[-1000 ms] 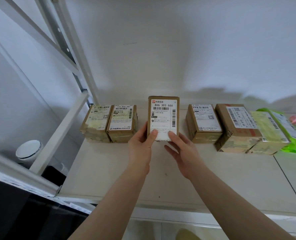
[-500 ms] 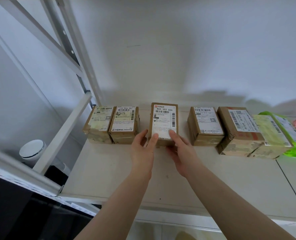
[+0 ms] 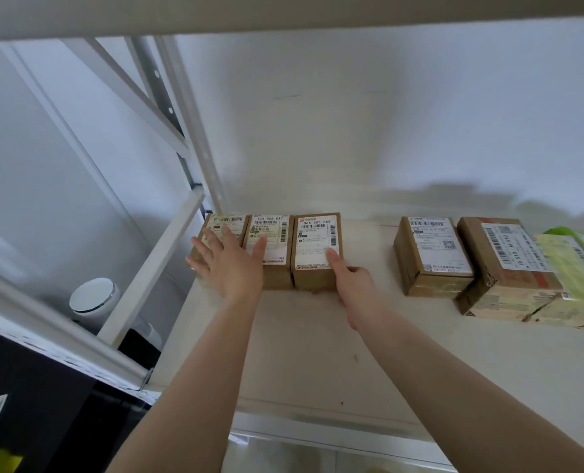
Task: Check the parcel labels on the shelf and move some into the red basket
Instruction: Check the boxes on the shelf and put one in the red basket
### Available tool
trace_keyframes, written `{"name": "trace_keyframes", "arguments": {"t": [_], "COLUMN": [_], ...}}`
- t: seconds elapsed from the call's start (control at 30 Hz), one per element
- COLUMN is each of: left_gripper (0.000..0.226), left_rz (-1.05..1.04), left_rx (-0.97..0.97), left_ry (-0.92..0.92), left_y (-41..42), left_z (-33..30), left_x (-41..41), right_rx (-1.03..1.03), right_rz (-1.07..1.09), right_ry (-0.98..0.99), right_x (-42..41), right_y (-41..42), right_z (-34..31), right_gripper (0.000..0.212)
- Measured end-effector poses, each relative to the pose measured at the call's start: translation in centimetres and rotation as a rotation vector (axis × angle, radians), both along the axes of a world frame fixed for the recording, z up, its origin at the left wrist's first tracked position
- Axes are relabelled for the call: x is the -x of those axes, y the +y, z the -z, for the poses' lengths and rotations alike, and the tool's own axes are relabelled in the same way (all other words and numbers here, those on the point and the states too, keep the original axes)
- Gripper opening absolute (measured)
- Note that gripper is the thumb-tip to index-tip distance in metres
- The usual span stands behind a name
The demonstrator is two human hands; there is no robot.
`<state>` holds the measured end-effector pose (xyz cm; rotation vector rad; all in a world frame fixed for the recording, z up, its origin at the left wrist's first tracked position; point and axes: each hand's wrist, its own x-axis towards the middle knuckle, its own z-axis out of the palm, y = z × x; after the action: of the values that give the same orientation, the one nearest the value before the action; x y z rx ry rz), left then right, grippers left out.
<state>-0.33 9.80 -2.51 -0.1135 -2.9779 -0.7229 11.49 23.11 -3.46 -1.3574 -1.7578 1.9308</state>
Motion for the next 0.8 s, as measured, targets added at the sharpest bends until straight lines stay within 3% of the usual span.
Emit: {"name": "trace_keyframes", "arguments": {"t": [0.1,0.2,0.3,0.5,0.8], "left_gripper": [0.086,0.086,0.085,0.085,0.084], "left_rz": [0.018,0.043,0.043,0.024,0.011], "left_rx": [0.047,0.056,0.079,0.095,0.08], "left_ry": [-0.032,-0.013,-0.015,-0.002,0.01], "left_y": [-0.5,-0.8,-0.9,0.1,0.8], "left_z": [0.9,1.0,0.9,1.0,1.3], "left_x": [1.0,1.1,1.1,-0.6,-0.7], "right_rx": [-0.263,-0.175,-0.123,-0.077,-0.173], "right_rz": [-0.052,-0.084,-0.104,-0.088,-0.16], "right_ry": [-0.155,0.121,0.217,0.201,0.146], "right_x": [0.5,0.6,0.5,-0.8,-1.4], "right_y": [0.3,0.3,0.4,1.4,1.4], "right_z": [0.7,0.6,0.6,0.4,-0.4], "right_gripper": [0.081,0.062,0.038,0.041,0.061]}}
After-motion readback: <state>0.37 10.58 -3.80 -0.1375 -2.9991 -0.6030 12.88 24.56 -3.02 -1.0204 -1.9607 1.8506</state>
